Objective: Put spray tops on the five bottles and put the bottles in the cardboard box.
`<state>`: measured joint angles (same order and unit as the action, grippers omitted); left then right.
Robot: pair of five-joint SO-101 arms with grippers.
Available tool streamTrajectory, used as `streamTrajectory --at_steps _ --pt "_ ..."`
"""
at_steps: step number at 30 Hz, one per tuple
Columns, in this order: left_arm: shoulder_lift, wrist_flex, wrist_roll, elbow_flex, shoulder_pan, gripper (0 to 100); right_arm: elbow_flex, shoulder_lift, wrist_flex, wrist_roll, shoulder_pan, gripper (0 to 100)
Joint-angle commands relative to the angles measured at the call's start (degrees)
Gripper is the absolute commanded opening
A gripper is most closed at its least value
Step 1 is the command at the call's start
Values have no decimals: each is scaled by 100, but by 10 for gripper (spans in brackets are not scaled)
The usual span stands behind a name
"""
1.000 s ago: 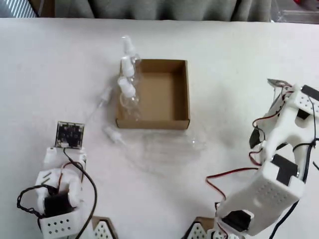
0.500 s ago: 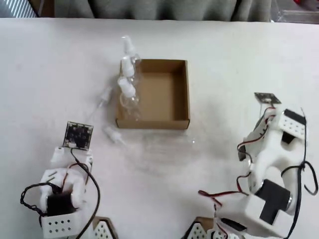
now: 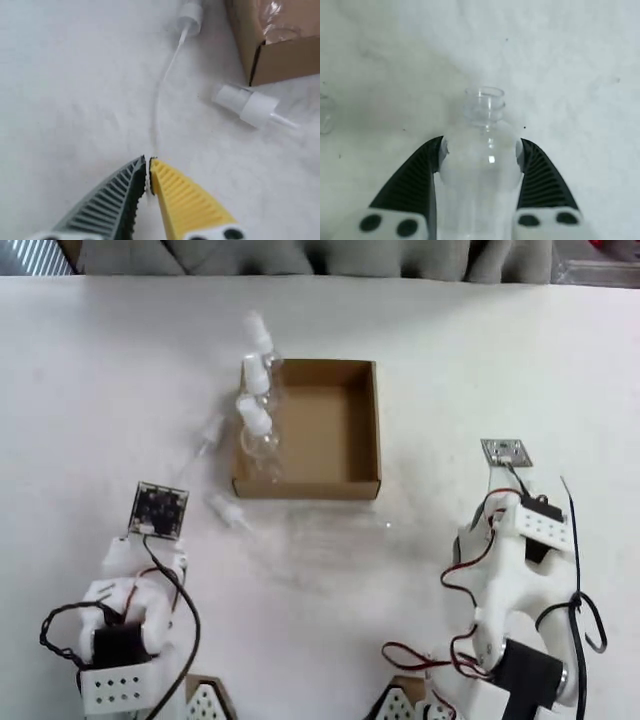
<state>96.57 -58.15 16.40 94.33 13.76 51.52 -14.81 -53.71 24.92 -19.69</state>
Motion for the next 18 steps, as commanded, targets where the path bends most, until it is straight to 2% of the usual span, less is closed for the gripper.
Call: streamTrajectory --at_steps 1,7,12,18 --pt "-1270 475 -18 -730 -84 27 88 -119 198 -44 75 17" --pt "-3626 598 -141 -2268 -136 28 88 -66 207 -18 101 17" --pt "-5297 44 -897 -3446 -655 28 105 -66 259 -18 101 17" --pt "-6721 -633 -2312 -4853 -1279 28 141 -66 286 -9 101 17"
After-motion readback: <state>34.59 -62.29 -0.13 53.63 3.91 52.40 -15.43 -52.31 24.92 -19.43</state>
